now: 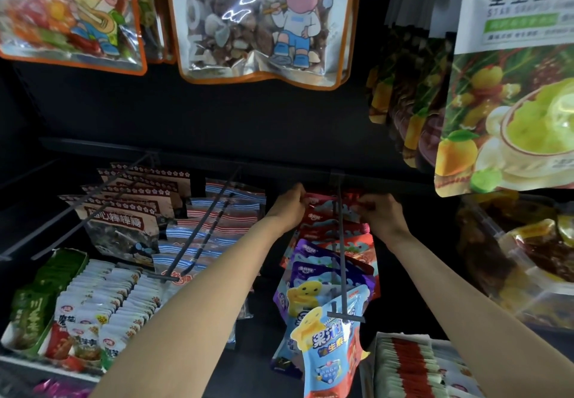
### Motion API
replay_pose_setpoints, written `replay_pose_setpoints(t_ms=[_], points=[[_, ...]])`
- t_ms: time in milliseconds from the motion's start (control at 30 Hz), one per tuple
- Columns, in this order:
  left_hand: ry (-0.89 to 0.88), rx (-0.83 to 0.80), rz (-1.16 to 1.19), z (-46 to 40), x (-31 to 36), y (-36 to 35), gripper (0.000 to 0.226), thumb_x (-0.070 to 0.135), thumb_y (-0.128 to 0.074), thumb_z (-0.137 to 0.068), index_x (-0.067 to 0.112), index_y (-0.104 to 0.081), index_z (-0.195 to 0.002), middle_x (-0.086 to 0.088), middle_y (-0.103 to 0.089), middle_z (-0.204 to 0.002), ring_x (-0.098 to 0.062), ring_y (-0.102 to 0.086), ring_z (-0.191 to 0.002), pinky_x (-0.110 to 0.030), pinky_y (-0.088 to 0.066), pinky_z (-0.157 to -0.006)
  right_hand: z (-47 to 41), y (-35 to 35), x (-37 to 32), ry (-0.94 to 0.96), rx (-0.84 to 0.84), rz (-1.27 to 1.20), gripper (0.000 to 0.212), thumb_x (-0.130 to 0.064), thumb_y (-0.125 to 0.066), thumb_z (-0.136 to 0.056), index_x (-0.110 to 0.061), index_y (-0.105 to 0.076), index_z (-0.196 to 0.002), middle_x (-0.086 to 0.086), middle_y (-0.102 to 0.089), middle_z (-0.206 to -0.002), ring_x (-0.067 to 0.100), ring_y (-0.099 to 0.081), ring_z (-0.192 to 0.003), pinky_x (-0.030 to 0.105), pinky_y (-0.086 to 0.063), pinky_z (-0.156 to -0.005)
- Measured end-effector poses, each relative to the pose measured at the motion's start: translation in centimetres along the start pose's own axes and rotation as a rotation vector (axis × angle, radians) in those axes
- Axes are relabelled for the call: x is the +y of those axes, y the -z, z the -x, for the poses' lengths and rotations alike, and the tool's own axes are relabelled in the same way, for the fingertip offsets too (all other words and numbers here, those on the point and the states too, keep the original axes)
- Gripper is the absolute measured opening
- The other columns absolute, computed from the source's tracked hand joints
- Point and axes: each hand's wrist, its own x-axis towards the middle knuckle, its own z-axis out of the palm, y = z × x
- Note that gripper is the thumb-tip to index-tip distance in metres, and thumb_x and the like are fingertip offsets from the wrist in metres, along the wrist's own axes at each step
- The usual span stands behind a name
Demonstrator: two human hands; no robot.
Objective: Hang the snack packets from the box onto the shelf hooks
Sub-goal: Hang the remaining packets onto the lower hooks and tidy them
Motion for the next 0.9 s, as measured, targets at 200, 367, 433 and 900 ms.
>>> replay_pose_setpoints(t_ms=[200,367,433,900], points=[[0.002,0.075,0.049,0.5,0.1,0.1,0.029,0.027,-0.044,-0.099,0.010,-0.048,-0.122,-0.008,-0.054,-0.125,-0.021,-0.054,-0.111,-0.025,-0.041,-0.082,0.8,0.7,-0.3,0.015,0.010,0.002,0.019,-0.014,-0.061,-0.090,-0.011,-0.066,-0.109,0.005,-0.065,-0.109,0.017,-0.060,-0.101,0.024,-0.042,-0.079],[-0.175,0.183,0.004,2.4,0.6,0.7,0.029,0.031,-0.055,-0.093,0.010,-0.057,-0.113,-0.003,-0.060,-0.116,-0.015,-0.055,-0.107,-0.020,-0.038,-0.082,2.5,2.2,-1.3,0.092,-0.023,0.042,0.015,-0.018,-0.064,-0.088,-0.011,-0.067,-0.101,-0.001,-0.065,-0.098,0.010,-0.059,-0.090,0.020,-0.041,-0.076],[-0.182,0.037,-0.038,3.1,0.9,0.7,0.030,0.031,-0.056,-0.093,0.014,-0.059,-0.118,-0.001,-0.061,-0.122,-0.014,-0.055,-0.111,-0.021,-0.040,-0.085,3.2,2.7,-1.6,0.073,-0.100,0.080,0.015,-0.021,-0.062,-0.090,-0.012,-0.068,-0.100,-0.001,-0.065,-0.097,0.008,-0.057,-0.088,0.020,-0.039,-0.076],[-0.013,0.027,0.181,3.7,0.7,-1.1,0.028,0.020,-0.052,-0.096,0.010,-0.062,-0.121,-0.008,-0.059,-0.128,-0.019,-0.055,-0.117,-0.020,-0.038,-0.089,8.1,1.4,-2.7,0.121,-0.075,-0.071,0.034,-0.011,-0.038,-0.101,-0.016,-0.056,-0.129,0.007,-0.054,-0.130,0.017,-0.050,-0.118,0.001,-0.030,-0.076]])
